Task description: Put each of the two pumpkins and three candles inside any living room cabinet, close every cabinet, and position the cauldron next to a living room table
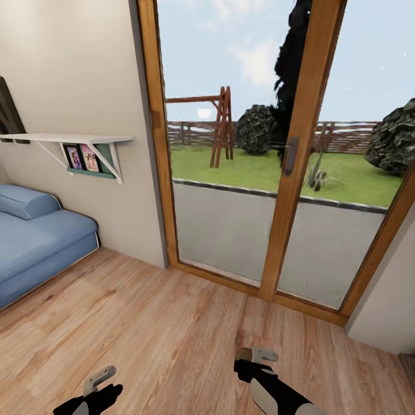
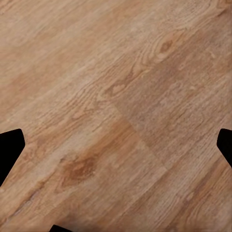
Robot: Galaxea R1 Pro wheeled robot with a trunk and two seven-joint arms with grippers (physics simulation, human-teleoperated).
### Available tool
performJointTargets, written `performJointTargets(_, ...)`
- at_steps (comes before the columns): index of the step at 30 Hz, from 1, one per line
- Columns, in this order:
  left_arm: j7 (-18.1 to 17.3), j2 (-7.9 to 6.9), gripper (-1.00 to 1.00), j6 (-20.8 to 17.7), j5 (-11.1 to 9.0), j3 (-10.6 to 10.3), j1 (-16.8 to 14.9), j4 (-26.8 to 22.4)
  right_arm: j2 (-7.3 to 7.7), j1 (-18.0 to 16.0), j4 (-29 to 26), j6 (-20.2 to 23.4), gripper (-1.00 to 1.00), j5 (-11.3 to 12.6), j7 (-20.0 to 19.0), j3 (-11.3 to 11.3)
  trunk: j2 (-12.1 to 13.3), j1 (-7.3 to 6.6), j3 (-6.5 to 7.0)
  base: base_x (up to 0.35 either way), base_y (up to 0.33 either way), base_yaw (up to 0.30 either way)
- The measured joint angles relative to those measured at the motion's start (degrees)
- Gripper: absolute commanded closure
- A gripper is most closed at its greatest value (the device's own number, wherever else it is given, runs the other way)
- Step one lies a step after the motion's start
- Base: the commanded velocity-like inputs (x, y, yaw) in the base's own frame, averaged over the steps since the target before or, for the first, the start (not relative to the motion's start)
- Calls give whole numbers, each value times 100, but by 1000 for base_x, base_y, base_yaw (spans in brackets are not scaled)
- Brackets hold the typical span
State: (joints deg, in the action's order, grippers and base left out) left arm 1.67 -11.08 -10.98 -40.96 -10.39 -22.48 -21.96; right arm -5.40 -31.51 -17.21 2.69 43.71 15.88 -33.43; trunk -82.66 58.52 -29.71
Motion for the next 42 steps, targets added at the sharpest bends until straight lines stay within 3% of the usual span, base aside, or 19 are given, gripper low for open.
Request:
performJointTargets(9, 0, 3, -100, 8, 7, 0, 1, -1, -1, -1, 29, 13, 100, 0, 27, -1, 0, 1, -4, -31, 0, 78)
performJointTargets(17, 0, 5, -100, 13, 20, -1, 1, -1, -1, -1, 30, 14, 100, -1, 33, 0, 0, 1, -20, -170, -101, 263)
performJointTargets(42, 0, 6, -100, 26, 25, -15, 1, -1, -1, 0, 31, 110, 100, -9, 37, -12, 0, 0, -45, -4, -4, 278)
